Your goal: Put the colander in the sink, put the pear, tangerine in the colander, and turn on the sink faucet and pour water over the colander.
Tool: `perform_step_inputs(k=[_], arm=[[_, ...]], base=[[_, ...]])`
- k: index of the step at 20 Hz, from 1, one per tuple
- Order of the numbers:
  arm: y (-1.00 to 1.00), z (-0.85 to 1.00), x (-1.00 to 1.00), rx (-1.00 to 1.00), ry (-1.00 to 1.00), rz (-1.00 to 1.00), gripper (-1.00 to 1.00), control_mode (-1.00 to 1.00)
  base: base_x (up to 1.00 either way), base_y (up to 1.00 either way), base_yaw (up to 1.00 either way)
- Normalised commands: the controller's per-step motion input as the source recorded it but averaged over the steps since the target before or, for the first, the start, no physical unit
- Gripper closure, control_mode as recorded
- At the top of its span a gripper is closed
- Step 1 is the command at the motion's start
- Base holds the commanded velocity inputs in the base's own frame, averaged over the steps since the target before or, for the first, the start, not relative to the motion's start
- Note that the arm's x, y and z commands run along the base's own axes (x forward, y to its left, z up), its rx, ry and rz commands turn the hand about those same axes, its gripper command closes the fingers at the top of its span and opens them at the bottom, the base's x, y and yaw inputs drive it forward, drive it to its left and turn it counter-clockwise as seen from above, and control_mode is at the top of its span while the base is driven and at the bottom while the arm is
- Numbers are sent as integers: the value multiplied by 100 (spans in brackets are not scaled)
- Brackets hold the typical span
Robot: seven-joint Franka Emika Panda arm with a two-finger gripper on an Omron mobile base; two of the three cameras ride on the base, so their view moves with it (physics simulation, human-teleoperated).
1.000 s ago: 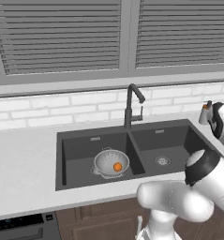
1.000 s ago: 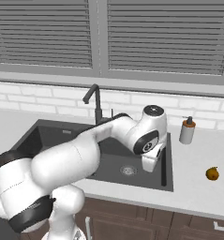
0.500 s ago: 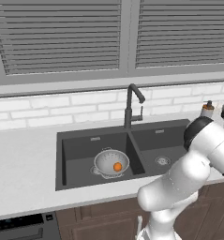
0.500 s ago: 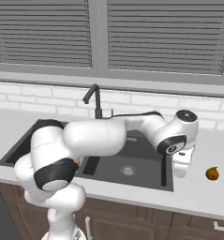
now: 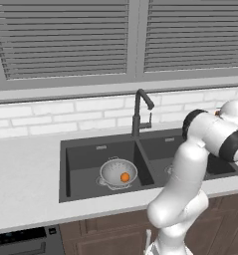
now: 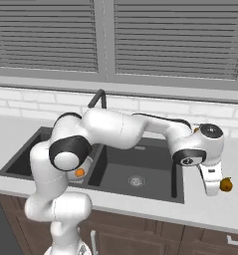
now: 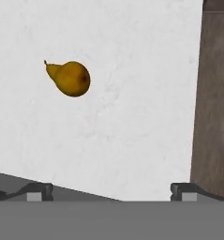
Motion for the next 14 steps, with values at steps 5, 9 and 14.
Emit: perform_step_inputs(k=[5, 9, 14], arm=[[-21, -30, -3, -17, 4, 16, -100, -100], [-26, -5, -1, -4, 0, 16, -100, -100], [-14, -1, 0, 0, 0, 18, -100, -100]], base=[[0, 0, 0], [0, 0, 0], [0, 0, 0]])
